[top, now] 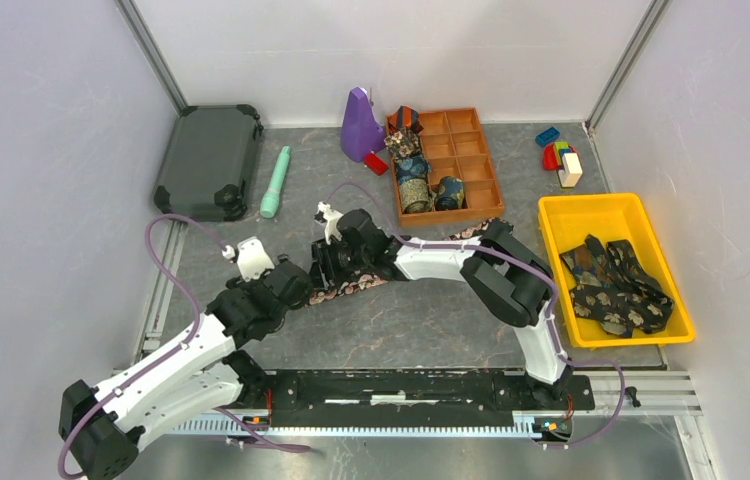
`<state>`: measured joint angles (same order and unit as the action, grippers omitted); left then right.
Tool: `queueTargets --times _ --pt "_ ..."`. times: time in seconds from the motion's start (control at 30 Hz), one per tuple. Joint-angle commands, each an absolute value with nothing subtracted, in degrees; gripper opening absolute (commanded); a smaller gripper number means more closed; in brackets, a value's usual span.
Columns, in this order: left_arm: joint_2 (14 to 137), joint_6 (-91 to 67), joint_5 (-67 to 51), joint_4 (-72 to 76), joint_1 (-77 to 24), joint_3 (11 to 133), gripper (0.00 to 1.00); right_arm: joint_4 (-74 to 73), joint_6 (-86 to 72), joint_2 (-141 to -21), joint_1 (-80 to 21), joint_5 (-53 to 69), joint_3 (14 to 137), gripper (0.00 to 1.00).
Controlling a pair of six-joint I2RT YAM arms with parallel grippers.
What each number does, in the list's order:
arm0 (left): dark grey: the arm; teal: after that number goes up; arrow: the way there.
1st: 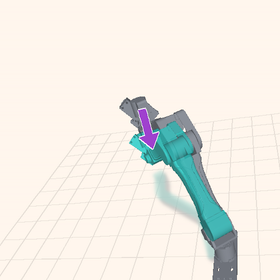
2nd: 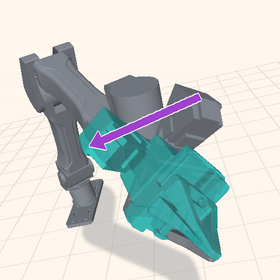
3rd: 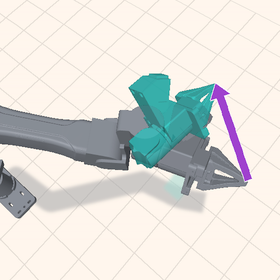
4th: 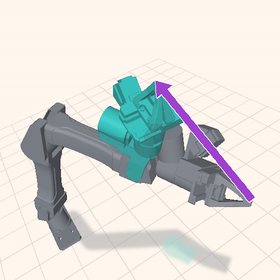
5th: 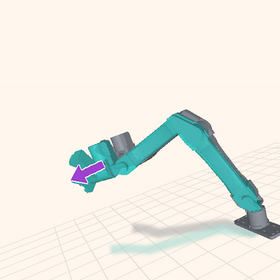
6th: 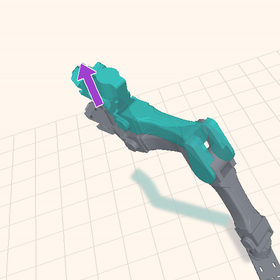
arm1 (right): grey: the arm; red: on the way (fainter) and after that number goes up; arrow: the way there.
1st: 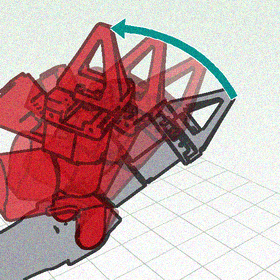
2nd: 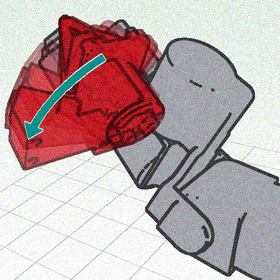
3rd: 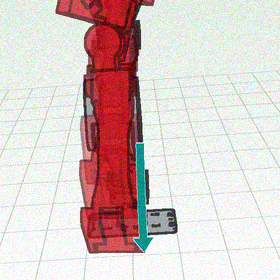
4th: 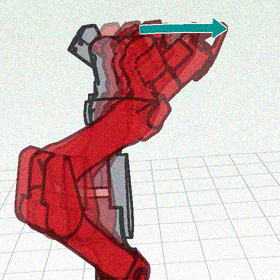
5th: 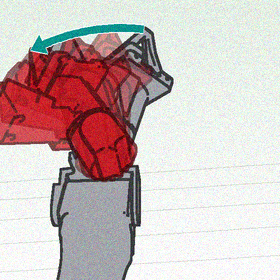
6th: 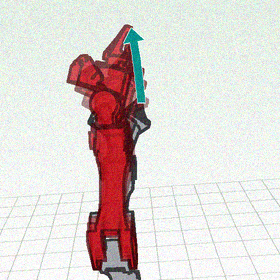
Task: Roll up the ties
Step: Roll the tie at the center of the board.
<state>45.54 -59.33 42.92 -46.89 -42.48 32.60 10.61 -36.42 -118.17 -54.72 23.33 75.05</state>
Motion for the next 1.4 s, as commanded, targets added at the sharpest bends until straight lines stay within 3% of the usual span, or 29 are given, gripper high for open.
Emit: queueTargets --times 0.0,0.97,1.37 --pt "43.4 -63.7 44.3 -49.0 -42.4 31.9 0.90 10.2 -38.2 -119.5 -55.6 21.1 77.7 0.47" --pt "43.6 -69.0 43.6 -49.0 -42.4 29.5 0.83 20.5 -42.3 -119.8 -57.6 20.7 69.7 0.25" --pt "45.7 -60.1 34.8 -39.8 -35.9 26.9 0.65 19.9 -41.6 -120.5 -57.6 21.7 71.4 0.28"
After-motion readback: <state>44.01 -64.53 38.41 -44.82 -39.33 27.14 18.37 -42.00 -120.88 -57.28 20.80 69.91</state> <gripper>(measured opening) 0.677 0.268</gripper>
